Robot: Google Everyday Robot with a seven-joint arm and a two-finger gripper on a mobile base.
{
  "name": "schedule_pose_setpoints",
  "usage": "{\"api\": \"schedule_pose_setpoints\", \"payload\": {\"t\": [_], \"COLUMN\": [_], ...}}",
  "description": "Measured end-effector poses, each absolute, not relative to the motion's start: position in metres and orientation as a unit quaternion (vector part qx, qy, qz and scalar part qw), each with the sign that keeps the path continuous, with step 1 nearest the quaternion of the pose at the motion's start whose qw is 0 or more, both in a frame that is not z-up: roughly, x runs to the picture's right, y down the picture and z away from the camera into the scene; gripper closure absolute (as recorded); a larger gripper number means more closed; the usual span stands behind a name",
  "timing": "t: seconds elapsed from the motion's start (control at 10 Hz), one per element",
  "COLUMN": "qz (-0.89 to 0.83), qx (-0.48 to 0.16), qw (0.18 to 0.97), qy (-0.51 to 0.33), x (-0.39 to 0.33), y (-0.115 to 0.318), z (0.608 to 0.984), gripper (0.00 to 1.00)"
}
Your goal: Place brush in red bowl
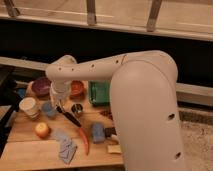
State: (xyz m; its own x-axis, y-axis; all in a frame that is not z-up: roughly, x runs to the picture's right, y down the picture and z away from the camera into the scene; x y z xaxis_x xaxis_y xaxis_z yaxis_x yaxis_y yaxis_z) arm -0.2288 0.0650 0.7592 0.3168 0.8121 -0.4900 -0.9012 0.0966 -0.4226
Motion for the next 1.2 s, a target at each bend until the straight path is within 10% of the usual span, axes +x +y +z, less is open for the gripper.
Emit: {"api": "schedule_pose_setpoints", "payload": {"t": [1.2], "qz": [0.632], "qx": [-0.349], "qw": [0.692], "qy": [-0.016], "x": [-0.165], "y": [-0.089], "z": [0.841], "gripper": [1.0]}}
